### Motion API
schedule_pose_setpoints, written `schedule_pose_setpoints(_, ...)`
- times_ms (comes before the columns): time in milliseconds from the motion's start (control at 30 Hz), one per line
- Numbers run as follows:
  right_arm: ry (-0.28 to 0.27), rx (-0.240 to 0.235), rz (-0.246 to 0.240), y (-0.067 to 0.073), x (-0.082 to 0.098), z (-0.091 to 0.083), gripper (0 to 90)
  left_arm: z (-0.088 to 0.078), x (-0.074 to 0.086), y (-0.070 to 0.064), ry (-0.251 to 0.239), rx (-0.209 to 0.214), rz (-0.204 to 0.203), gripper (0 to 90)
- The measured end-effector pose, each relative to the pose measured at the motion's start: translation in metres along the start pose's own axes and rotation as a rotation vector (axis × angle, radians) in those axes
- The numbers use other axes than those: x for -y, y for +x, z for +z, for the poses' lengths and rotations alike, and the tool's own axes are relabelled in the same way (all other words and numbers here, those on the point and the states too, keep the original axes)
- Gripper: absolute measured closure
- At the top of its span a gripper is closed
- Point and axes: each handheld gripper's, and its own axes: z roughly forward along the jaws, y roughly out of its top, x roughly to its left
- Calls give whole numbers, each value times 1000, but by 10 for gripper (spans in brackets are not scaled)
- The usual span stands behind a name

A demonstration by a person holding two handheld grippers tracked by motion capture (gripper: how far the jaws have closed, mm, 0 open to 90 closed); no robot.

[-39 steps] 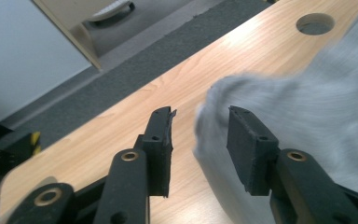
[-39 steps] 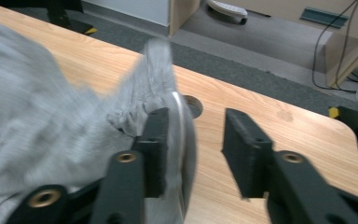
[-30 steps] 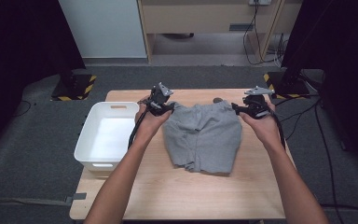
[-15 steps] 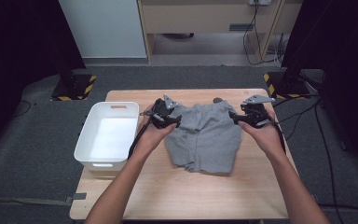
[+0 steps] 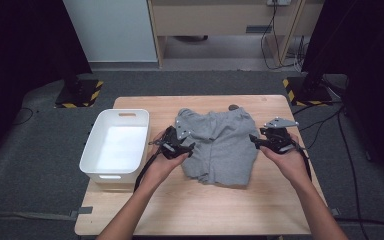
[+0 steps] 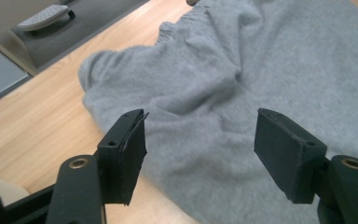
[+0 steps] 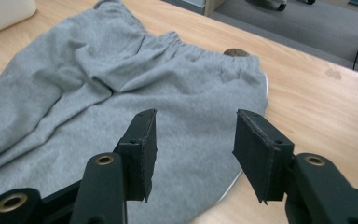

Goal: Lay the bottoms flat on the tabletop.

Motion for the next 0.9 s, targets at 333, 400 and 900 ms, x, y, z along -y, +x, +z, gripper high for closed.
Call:
schedule_pose_setpoints(333, 39, -13, 30, 4, 33, 2, 505, -6, 26, -12, -11, 38, -10, 278)
schedule_pose_setpoints(400, 57, -7, 23, 6, 40, 3, 502, -5, 32, -13, -12, 44, -12, 260)
schedule_pose_setpoints(900, 88, -47, 75, 17, 71, 8, 427, 9, 58, -26, -5, 145, -62, 186)
